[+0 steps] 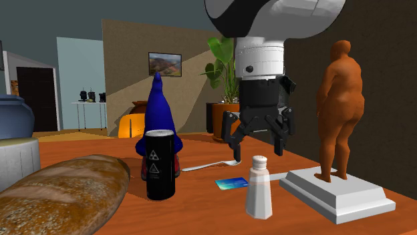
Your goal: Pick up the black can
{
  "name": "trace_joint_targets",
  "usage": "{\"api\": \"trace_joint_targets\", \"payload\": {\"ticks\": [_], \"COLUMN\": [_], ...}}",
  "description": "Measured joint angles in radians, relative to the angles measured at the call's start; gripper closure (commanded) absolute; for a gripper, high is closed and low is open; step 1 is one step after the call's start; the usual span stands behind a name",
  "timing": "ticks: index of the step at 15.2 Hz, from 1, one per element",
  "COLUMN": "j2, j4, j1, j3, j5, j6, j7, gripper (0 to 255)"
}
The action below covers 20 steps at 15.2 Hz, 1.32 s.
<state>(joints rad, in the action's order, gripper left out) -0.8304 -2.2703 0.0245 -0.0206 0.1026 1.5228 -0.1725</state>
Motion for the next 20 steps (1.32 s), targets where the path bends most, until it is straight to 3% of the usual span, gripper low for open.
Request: {"api": "trace_joint_targets", "payload": {"ticks": [5, 12, 20], "j2": [0.072, 0.281, 0.533], "j4": [0.075, 0.308, 0.614], "j1": [-0.005, -0.012, -0.015], "j3": [0.052, 0.180, 0.289], "j5": [-0.045, -0.135, -0.171], "j6": [-0.022, -0.079, -0.157], "j7": [-0.076, -0.274, -0.477], "gripper": [0, 0, 0]}}
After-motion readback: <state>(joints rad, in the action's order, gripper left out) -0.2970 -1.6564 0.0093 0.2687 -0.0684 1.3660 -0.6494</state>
